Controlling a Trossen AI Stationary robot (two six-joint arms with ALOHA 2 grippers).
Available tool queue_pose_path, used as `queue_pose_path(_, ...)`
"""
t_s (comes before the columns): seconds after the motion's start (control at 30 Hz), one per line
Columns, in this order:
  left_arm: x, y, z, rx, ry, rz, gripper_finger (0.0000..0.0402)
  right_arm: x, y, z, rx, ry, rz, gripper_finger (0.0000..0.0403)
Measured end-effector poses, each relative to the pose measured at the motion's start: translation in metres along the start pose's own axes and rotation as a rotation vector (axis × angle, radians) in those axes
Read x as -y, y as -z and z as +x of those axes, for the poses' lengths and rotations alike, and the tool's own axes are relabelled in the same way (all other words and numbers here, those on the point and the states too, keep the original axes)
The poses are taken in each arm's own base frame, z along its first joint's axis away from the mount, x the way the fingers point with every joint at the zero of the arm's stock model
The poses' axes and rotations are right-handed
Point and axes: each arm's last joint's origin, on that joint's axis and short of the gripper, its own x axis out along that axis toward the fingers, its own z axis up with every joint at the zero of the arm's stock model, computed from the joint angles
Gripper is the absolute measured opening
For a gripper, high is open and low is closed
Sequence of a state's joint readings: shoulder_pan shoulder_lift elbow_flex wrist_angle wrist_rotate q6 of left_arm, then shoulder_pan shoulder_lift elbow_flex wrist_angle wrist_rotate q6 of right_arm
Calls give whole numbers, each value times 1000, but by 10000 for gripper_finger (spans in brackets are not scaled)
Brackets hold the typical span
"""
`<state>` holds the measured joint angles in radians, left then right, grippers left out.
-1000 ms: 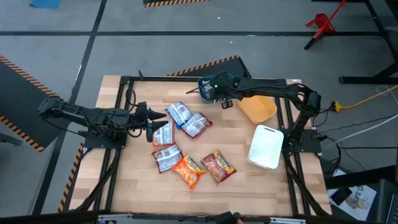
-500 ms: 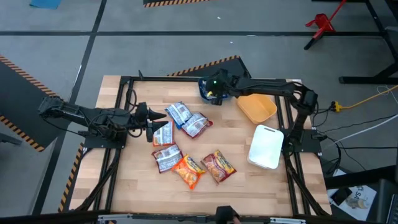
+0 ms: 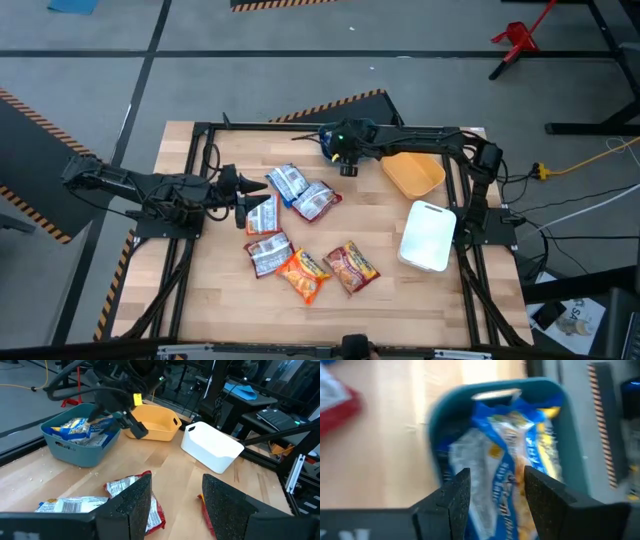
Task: Sort Maruchan noodles
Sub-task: Put the bottom blue noodle pack into the blue bin
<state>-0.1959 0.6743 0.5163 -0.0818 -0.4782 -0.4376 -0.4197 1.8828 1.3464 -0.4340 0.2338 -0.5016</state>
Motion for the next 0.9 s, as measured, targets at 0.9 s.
queue_pose_path(0.9,-1,1,0,-14,-6,10,170,10,-10,-5,74,138,90,44)
